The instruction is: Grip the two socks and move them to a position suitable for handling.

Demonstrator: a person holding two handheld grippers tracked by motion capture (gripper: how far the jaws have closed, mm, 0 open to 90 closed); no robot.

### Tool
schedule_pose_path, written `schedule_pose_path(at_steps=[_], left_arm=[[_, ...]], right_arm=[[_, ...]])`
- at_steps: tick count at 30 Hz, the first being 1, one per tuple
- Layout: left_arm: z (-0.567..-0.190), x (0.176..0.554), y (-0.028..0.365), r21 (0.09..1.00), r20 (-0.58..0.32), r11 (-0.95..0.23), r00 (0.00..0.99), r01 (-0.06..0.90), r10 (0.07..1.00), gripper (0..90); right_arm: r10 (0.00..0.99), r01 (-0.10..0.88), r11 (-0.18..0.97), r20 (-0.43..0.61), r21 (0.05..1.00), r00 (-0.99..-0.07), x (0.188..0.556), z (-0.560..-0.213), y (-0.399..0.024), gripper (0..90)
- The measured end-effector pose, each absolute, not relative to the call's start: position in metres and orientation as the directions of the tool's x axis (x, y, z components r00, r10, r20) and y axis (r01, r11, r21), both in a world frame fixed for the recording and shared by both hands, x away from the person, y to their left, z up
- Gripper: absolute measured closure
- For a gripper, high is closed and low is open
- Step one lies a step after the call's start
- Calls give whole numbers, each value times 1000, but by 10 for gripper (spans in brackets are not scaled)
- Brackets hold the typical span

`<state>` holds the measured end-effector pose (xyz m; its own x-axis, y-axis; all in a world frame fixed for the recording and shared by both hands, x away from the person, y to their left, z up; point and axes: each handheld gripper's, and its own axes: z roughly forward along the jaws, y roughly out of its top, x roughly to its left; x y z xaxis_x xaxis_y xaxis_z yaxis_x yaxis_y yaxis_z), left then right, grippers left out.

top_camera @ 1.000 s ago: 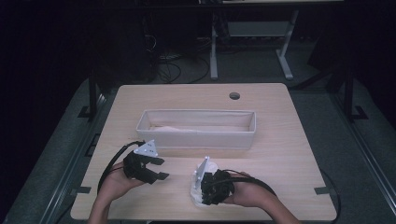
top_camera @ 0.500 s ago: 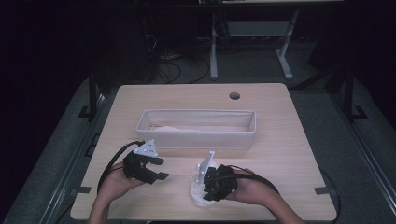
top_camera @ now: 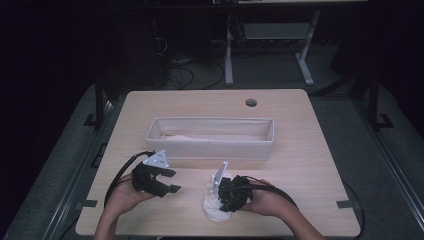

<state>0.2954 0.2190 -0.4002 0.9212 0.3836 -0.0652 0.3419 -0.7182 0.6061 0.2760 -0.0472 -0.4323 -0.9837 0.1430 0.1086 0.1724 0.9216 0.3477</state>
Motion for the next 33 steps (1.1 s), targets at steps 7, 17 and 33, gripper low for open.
schedule_pose_path(at_steps=[7,17,33], left_arm=[[-400,296,219,605,-65,-719,922,341,382,420],[-401,296,218,609,-67,-715,920,344,386,420],[-400,296,218,608,-68,-716,921,342,383,420]], right_arm=[[137,162,924,95,346,-986,277,-434,-47,851],[142,157,914,67,373,-988,276,-416,-51,869],[216,213,917,28,338,-976,304,-391,-52,863]])
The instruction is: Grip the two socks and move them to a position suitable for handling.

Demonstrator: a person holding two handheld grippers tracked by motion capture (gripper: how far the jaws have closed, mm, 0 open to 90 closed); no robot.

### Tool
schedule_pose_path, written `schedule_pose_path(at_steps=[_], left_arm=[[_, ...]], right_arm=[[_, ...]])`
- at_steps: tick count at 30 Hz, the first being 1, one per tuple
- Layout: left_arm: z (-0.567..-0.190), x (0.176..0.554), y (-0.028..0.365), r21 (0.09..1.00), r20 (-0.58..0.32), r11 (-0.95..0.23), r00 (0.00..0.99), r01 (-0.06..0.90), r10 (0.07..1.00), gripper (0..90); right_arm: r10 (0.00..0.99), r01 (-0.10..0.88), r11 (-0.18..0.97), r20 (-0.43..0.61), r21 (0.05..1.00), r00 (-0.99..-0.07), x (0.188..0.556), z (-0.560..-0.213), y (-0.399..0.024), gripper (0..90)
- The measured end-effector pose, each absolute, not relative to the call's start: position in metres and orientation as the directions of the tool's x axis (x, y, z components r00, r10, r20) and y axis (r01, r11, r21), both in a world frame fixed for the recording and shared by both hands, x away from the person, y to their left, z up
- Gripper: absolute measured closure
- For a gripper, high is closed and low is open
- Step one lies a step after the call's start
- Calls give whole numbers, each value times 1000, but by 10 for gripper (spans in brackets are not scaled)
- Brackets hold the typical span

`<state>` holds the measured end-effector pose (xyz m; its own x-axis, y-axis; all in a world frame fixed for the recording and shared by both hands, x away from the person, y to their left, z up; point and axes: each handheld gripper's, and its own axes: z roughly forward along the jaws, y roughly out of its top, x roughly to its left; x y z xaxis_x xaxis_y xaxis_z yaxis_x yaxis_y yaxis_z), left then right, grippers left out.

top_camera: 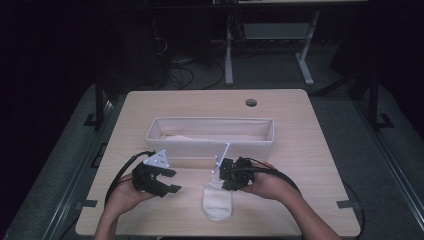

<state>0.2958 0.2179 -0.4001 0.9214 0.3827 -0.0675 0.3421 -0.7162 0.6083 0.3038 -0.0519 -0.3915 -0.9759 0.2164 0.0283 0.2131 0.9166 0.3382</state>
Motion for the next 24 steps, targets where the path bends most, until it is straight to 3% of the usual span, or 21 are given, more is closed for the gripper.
schedule_pose_path(at_steps=[10,14,24], left_arm=[[-400,296,219,610,-67,-715,922,341,382,419],[-400,296,218,611,-67,-715,921,341,383,419],[-400,295,216,610,-65,-718,925,335,375,421]], right_arm=[[306,280,887,-14,368,-952,320,-392,-55,779],[315,280,875,-25,394,-949,317,-386,-60,784],[307,295,901,11,317,-952,325,-414,-48,831]])
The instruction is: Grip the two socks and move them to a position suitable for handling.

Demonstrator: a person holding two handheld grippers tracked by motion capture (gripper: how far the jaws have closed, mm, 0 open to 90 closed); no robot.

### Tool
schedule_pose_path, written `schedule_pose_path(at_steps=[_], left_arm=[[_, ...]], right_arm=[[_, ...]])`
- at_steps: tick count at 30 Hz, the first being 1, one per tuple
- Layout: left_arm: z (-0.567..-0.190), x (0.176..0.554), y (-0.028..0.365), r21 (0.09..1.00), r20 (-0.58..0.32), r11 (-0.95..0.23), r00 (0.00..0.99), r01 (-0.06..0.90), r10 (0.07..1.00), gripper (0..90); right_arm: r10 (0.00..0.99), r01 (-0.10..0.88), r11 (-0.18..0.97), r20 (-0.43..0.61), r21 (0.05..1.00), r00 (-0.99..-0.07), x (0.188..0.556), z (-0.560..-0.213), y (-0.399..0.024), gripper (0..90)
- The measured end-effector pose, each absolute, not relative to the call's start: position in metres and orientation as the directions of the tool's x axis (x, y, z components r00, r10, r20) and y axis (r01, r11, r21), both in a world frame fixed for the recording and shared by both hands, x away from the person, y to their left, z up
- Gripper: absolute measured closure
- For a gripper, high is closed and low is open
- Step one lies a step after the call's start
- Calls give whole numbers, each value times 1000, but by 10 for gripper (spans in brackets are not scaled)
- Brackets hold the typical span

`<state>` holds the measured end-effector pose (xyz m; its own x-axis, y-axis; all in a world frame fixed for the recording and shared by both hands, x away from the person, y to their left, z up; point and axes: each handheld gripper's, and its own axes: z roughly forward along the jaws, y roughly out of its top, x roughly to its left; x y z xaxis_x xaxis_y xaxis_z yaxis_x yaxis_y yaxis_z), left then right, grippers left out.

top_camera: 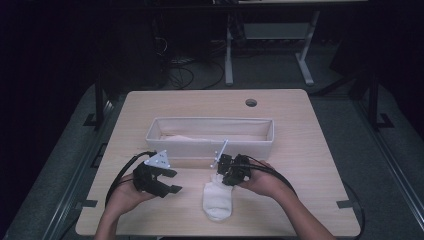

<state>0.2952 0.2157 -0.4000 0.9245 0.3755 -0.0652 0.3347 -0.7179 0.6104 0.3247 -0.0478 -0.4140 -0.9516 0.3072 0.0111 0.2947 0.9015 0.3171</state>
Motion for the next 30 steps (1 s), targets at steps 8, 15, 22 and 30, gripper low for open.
schedule_pose_path(at_steps=[8,15,22,30], left_arm=[[-400,295,215,609,-69,-721,927,331,368,421],[-401,295,214,607,-68,-722,927,333,370,421],[-401,295,213,605,-64,-725,928,328,366,421],[-403,295,210,595,-68,-735,931,325,357,421]], right_arm=[[325,315,897,20,310,-945,338,-433,-42,835],[330,307,882,-3,359,-944,333,-421,-47,822],[298,293,879,47,377,-954,318,-415,-54,829],[330,331,864,69,379,-941,325,-436,-56,834]])
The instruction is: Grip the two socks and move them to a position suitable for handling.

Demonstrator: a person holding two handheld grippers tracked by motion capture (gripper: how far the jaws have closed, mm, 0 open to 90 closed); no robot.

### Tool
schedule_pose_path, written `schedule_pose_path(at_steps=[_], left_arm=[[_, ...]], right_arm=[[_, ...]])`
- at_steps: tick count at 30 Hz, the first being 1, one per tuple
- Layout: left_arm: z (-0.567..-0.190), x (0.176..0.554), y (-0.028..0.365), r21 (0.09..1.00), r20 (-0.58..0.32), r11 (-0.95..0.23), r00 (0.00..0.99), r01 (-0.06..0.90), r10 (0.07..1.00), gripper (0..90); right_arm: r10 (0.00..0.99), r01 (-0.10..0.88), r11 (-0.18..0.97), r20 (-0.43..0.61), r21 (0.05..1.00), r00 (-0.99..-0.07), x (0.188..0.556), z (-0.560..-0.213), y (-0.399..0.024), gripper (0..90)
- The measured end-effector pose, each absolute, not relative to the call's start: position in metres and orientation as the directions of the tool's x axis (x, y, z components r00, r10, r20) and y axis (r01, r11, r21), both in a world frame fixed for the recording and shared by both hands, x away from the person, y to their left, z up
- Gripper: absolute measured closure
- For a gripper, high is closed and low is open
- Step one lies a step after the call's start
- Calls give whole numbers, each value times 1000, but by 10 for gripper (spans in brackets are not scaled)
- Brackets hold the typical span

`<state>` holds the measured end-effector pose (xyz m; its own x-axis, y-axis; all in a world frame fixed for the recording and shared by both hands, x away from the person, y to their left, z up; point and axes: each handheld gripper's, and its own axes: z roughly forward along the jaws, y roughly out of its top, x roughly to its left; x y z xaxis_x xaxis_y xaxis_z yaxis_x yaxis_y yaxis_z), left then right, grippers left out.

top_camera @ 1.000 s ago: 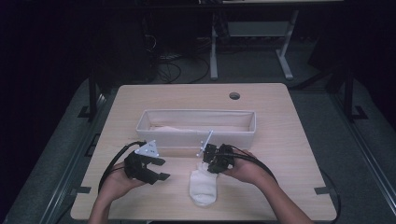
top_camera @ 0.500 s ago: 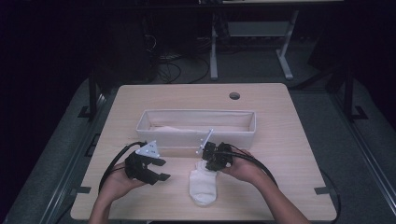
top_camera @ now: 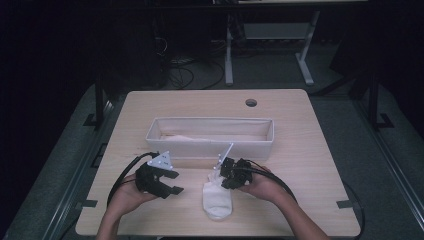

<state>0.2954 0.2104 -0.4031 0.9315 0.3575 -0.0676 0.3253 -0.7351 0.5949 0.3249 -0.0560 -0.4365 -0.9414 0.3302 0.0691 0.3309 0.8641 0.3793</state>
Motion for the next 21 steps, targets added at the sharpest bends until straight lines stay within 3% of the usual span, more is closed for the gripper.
schedule_pose_path(at_steps=[8,14,21], left_arm=[[-402,295,210,598,-67,-733,932,324,357,421],[-404,295,206,593,-70,-740,935,319,347,426],[-406,295,198,591,-67,-746,941,306,333,436]], right_arm=[[285,282,859,58,427,-957,310,-424,-57,833],[269,273,877,66,395,-961,302,-438,-55,833],[275,280,858,76,432,-959,298,-442,-62,833]])
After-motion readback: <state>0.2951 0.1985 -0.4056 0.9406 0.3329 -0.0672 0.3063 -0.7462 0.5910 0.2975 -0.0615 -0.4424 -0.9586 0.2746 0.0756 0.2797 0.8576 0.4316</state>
